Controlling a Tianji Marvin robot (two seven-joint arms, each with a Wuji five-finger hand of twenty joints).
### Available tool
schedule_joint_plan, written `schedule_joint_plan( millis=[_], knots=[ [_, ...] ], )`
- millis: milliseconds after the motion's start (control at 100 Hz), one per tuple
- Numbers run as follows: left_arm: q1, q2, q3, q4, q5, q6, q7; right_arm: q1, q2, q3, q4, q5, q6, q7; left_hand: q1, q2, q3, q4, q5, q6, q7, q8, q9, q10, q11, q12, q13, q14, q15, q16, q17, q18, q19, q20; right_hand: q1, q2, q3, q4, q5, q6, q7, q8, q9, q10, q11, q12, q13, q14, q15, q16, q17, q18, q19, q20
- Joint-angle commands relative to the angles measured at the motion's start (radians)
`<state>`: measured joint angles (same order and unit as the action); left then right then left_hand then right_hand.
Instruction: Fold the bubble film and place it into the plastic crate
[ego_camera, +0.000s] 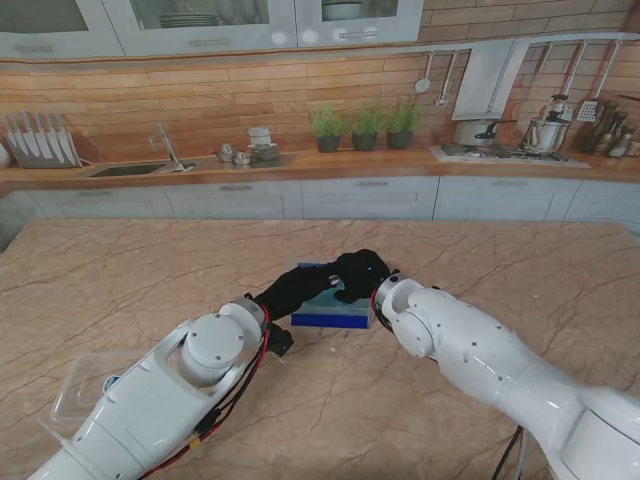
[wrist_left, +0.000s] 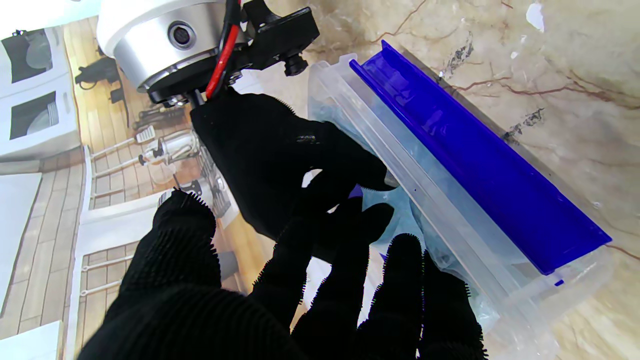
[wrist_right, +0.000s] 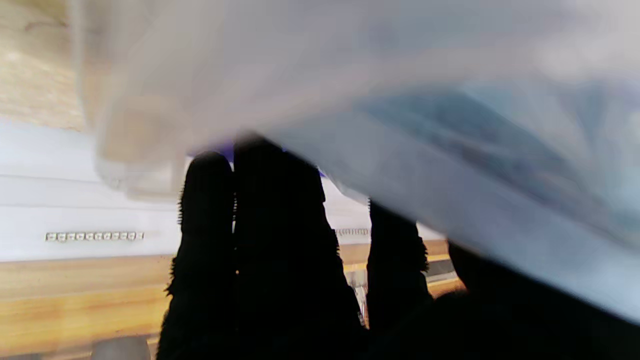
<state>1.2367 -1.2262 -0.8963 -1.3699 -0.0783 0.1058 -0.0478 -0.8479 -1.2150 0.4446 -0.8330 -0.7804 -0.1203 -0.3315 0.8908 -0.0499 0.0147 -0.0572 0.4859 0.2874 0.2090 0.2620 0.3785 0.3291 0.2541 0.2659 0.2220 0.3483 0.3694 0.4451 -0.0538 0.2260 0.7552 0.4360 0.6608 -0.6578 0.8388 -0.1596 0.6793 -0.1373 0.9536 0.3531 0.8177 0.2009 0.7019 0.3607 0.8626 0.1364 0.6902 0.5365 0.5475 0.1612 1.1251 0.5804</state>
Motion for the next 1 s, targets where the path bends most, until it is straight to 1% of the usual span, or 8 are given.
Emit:
schedule_joint_plan(
  millis=[0, 80, 280, 490, 710, 990],
  knots=[
    [0.005, -0.005, -0.001, -0.006, 0.000, 0.000, -0.001, -0.009, 0.008, 0.008, -0.027, -0.009, 0.000, -0.011, 0.015, 0.035, -0.024, 0.037, -0.017, -0.044, 0.029, 0.004, -0.039, 0.000, -0.003, -0.011, -0.024, 0.008, -0.014, -0.019, -0.004, 0.005, -0.008, 0.000, -0.005, 0.006, 0.020, 0.011, -0.024, -0.005, 0.010, -0.003, -0.024, 0.018, 0.012, 0.003, -0.015, 0.024, -0.008, -0.012, -0.010, 0.009, -0.013, -0.014],
    [0.006, -0.005, -0.001, -0.007, 0.000, -0.001, 0.000, -0.021, 0.015, 0.032, -0.048, -0.018, 0.000, -0.014, 0.016, 0.035, -0.024, 0.037, -0.017, -0.044, 0.031, 0.004, -0.039, 0.001, -0.002, -0.012, -0.023, 0.006, -0.013, -0.020, -0.004, 0.005, -0.008, 0.000, -0.023, 0.020, 0.009, 0.011, -0.025, -0.003, 0.008, -0.003, -0.027, 0.019, 0.011, 0.003, -0.018, 0.025, -0.009, -0.013, -0.012, 0.007, -0.013, -0.014],
    [0.005, -0.004, 0.001, -0.008, -0.002, -0.004, -0.004, -0.044, 0.023, 0.077, -0.079, -0.028, 0.012, -0.024, 0.016, 0.036, -0.024, 0.037, -0.018, -0.045, 0.033, 0.003, -0.039, 0.002, -0.003, -0.014, -0.024, 0.005, -0.013, -0.023, -0.003, 0.004, -0.012, -0.004, -0.028, 0.038, -0.007, 0.022, -0.027, -0.001, 0.005, -0.002, -0.029, 0.022, 0.011, 0.003, -0.021, 0.025, -0.007, -0.013, -0.014, 0.009, -0.014, -0.016],
    [0.009, -0.004, -0.003, -0.012, 0.002, -0.011, 0.000, -0.082, 0.035, 0.142, -0.128, -0.047, 0.026, -0.041, 0.017, 0.035, -0.024, 0.037, -0.015, -0.054, 0.040, 0.004, -0.031, -0.011, 0.002, -0.011, -0.022, 0.001, -0.011, -0.023, -0.003, 0.006, -0.013, -0.007, -0.030, 0.058, -0.023, 0.027, -0.030, -0.001, 0.006, -0.001, -0.030, 0.022, 0.011, 0.003, -0.023, 0.026, -0.006, -0.014, -0.018, 0.008, -0.015, -0.017],
    [0.024, -0.003, -0.017, -0.026, 0.009, -0.021, 0.017, -0.144, 0.053, 0.235, -0.208, -0.086, 0.031, -0.065, 0.017, 0.035, -0.024, 0.037, -0.014, -0.052, 0.041, 0.005, -0.026, -0.020, 0.004, -0.004, -0.020, -0.009, -0.008, -0.020, -0.005, 0.005, -0.012, -0.006, -0.040, 0.081, -0.046, 0.038, -0.033, 0.003, 0.001, -0.003, -0.037, 0.025, 0.007, 0.001, -0.033, 0.029, -0.006, -0.014, -0.028, 0.010, -0.015, -0.017],
    [0.053, 0.000, -0.038, -0.057, 0.020, -0.066, 0.044, -0.247, 0.075, 0.364, -0.324, -0.138, 0.033, -0.092, 0.017, 0.032, -0.024, 0.036, -0.004, -0.057, 0.045, 0.007, -0.012, -0.025, 0.004, 0.002, -0.004, -0.009, -0.001, -0.012, 0.002, 0.011, -0.007, -0.004, -0.036, 0.092, -0.064, 0.048, -0.036, 0.008, -0.009, -0.001, -0.044, 0.026, 0.004, 0.000, -0.043, 0.033, -0.009, -0.015, -0.039, 0.013, -0.019, -0.019]
  ],
)
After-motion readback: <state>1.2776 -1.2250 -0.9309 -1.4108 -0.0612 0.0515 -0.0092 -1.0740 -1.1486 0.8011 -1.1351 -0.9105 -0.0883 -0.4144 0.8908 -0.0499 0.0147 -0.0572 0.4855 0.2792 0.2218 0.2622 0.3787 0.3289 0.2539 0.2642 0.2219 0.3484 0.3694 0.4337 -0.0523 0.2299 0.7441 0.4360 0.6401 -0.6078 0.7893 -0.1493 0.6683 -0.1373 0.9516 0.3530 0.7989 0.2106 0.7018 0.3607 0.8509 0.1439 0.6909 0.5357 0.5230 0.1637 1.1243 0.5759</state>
